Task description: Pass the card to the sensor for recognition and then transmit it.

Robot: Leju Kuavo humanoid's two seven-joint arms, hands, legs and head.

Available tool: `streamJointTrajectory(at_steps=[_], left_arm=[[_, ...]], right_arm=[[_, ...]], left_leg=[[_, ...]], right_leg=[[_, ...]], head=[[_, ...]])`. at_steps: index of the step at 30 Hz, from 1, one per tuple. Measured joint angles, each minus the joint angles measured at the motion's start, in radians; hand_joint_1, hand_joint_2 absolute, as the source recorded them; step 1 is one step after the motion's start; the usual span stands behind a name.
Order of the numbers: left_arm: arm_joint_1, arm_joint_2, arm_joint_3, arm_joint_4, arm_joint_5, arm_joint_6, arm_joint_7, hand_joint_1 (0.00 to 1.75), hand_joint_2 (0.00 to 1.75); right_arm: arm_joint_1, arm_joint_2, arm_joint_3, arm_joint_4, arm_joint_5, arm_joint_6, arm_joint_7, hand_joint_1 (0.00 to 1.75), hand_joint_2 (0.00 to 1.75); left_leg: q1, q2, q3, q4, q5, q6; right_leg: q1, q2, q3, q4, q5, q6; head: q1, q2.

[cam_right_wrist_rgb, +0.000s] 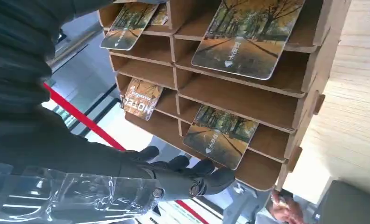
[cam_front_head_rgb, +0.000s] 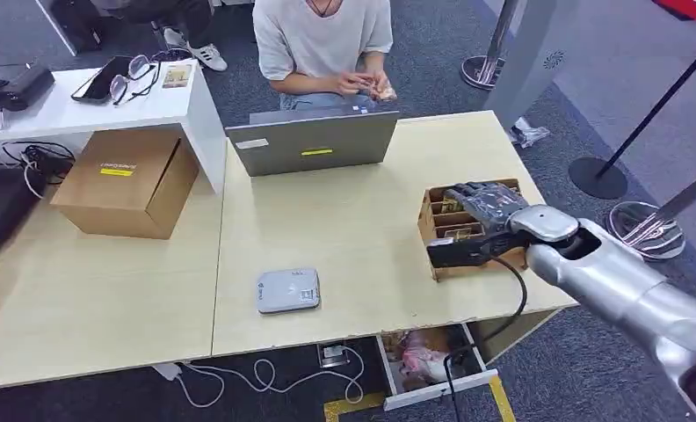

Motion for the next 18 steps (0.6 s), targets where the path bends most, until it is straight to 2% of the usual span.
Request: streamJointTrajectory(at_steps=[18], left_arm=[[0.002,0.003,0.0,0.0,0.006,-0.004,-0.001,0.0,0.0]], right_arm=[[0.015,-0.096,0.0,-0.111,-0.03,0.011,0.024,0.0,1.75]], left_leg=[[0.0,0.0,0.0,0.0,0.0,0.0]], right_leg=[[0.0,0.0,0.0,0.0,0.0,0.0]], head=[[0.0,0.0]])
